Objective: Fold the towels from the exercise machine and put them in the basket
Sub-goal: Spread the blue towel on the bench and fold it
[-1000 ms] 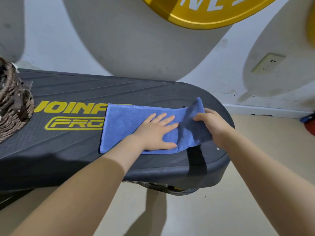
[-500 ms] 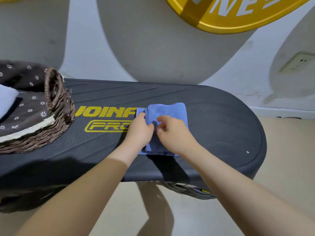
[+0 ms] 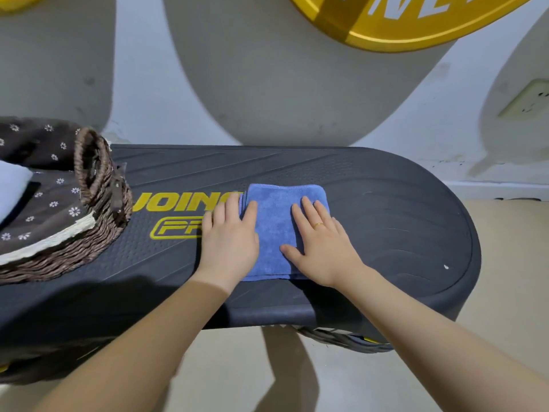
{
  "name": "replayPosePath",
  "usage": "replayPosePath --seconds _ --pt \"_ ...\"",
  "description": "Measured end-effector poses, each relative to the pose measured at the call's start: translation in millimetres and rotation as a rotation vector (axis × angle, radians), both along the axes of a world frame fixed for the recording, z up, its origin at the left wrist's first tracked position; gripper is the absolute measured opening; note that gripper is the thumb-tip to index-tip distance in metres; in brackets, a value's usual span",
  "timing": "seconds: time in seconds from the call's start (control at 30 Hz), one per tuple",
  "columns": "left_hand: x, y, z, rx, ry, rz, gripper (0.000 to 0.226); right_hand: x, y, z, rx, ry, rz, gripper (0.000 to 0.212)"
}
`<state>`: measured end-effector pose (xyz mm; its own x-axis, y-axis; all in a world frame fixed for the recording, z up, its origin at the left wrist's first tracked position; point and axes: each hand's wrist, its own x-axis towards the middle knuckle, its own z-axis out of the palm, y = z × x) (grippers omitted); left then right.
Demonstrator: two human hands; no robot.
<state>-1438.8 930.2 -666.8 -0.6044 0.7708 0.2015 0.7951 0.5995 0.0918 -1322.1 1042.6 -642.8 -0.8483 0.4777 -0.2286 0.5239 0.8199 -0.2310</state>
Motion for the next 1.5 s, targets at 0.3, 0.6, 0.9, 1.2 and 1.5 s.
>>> replayPosePath --seconds 0.3,0.6,0.9,1.2,1.5 --pt "-17.4 -5.0 -1.6 -0.252 -0.163 -0.235 0.11 -26.6 28.5 -13.4 -0.046 0.078 -0.121 0.059" --pt "-12.8 -4.5 2.6 -0.252 -0.303 -0.111 0.132 2.2 13.9 -17.0 0.048 -0.016 -0.068 0.072" --pt "16.3 1.9 17.5 -0.153 -0.233 -0.085 0.09 63.3 -6.8 1.8 -0.131 -0.021 -0.027 0.08" --pt "24.3 2.5 11.3 -0.169 -0.307 -0.227 0.071 24.2 4.3 13.5 -0.404 0.39 -0.622 0.037" --pt "22.4 2.0 3.9 -0.001 -0.497 -0.201 0.081 10.0 8.1 34.6 -0.898 0.434 -0.732 0.013"
